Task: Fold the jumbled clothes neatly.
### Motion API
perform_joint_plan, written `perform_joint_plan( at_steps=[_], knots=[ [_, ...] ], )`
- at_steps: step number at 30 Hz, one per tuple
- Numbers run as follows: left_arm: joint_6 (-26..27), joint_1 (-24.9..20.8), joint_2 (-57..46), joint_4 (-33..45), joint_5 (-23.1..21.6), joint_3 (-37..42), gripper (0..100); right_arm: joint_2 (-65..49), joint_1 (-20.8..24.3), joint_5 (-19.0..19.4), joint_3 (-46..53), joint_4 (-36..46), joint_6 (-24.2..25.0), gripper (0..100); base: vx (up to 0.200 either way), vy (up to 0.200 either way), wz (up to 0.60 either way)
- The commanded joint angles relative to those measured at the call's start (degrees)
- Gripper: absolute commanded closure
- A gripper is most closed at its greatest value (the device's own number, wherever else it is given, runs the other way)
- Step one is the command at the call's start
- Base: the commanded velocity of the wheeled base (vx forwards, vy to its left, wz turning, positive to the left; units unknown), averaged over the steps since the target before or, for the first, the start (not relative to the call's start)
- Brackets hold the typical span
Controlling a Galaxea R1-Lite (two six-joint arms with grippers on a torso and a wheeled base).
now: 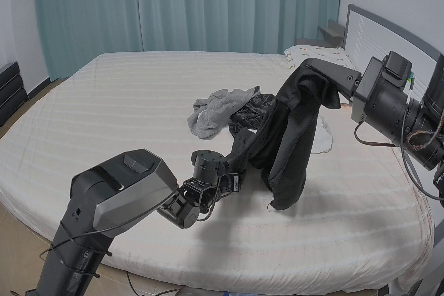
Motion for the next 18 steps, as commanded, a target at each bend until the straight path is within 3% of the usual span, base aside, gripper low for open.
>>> perform_joint_plan(
  at_steps=[1, 8, 14, 15, 18],
  knots=[
    [-0.21, 1.72, 5.68, 1.6, 3.02, -6.41, 100, -1.58, -0.24, 0.08, -0.03, 0.07, -0.06, 100, 0.0, 0.0, 0.0],
    [-1.97, 3.39, -0.82, 1.86, 3.37, 2.47, 100, 0.7, -5.33, 0.96, 1.2, -0.2, 0.64, 100, 0.0, 0.0, 0.0],
    [-7.33, 5.23, -12.34, 2.39, 3.02, 14.15, 100, 5.71, -10.08, 3.95, 3.4, -0.29, 0.73, 100, 0.0, 0.0, 0.0],
    [-7.77, 5.94, -18.05, 5.2, 2.49, 17.85, 100, 9.05, -10.96, 6.23, 5.6, -0.64, 0.64, 100, 0.0, 0.0, 0.0],
    [-11.46, 6.11, -26.58, 12.85, 2.32, 19.08, 100, 15.21, -11.57, 6.94, 5.68, -1.52, 0.47, 100, 0.0, 0.0, 0.0]
  ],
)
